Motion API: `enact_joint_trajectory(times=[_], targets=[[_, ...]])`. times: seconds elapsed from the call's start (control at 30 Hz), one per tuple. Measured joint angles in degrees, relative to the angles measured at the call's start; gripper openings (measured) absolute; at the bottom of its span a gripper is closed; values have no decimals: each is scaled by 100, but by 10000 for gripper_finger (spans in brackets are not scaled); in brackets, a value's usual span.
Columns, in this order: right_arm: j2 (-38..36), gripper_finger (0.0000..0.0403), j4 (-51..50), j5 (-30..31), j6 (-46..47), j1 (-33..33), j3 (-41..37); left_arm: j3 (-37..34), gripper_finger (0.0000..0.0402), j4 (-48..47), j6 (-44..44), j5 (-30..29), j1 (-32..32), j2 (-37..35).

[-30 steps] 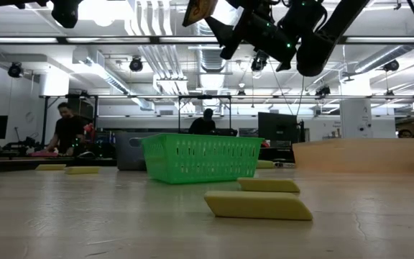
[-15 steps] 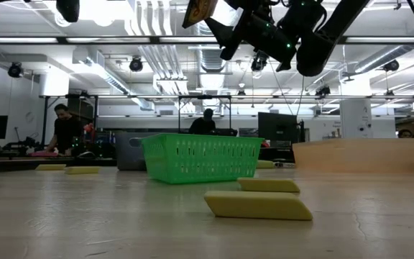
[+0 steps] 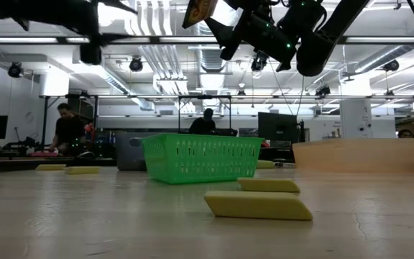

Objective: Pick & Place School Supplies
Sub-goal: Stack the yellow crayon box on the yellow crayon box in the black bin

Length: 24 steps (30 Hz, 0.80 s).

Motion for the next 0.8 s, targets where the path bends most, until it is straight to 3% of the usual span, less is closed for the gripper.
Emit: enact_joint_trajectory(times=[0.23,0.67,0.8], targets=[[0,327,14,-4,-43,0,0,8,232,550,-1299,197,0,789],[0,327,59,-9,-668,4,0,1,213,3276,-1515,924,-11,1876],[0,327,63,-18,-682,2,0,1,202,3616,-1529,1139,-9,2209]])
